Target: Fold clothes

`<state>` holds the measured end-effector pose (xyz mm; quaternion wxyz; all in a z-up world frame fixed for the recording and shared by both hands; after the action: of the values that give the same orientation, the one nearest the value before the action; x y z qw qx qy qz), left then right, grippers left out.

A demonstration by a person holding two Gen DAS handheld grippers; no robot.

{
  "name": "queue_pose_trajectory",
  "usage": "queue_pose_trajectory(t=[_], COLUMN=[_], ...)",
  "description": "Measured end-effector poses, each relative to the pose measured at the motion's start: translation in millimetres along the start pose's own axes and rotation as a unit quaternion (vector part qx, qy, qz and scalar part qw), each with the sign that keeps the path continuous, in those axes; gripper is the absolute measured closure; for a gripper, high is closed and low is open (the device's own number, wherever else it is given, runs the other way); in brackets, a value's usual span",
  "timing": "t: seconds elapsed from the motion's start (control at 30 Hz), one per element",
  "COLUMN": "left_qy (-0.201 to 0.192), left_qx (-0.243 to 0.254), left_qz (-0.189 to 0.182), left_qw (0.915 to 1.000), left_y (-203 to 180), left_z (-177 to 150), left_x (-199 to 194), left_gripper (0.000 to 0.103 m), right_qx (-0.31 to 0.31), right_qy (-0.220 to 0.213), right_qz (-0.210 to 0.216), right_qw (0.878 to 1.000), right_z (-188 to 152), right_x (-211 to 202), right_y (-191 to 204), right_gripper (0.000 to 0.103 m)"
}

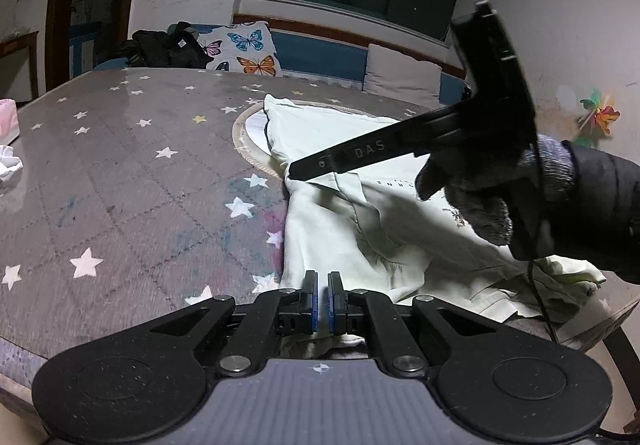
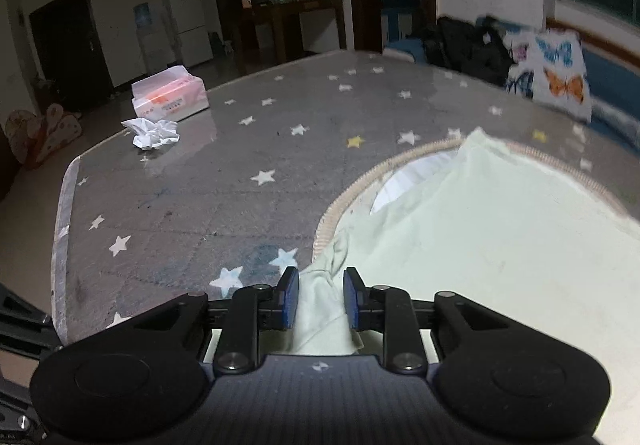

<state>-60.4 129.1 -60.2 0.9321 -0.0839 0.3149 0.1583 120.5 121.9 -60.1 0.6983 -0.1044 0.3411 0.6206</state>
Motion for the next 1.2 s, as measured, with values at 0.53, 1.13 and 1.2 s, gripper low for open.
queue_pose_trajectory(t=[0.53,1.13,1.2], left_qy=[-0.005,-0.008,-0.009], left_qx=[0.012,0.089,0.100], left_qz=[0.008,0.006,0.003], left_qw=[0.9999,0.9960,0.9950], left_y=[-3.4,-39.7,-42.6], left_z=[4.6,29.8,29.8], left_x=[-11.0,44.1,39.3], left_gripper=[0.096,0.083,0.083], right_qx=[0.017,-0.029,-0.006], right_qy=[-0.001,0.048,0.061], right_qz=[0.017,-0.143,-0.158], right_qw=[1.000,0.988,0.985], right_z=[13.8,-61.1,-86.0], right_x=[11.2,-177.3,-193.7], right_y=[-4.7,-29.7,-36.8], right_gripper=[0.095,0.079,0.079])
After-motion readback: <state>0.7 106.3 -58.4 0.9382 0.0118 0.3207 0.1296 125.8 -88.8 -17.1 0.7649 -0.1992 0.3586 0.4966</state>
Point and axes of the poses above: each gripper's, at about its wrist camera, not at the fingertips, and x roughly the way its jaws point, y to its left, z to its top, the point moved 7 cm from there along x, roughly the way its jaws point, and after that the axes turned 15 degrees about z, right-handed, at the moved point
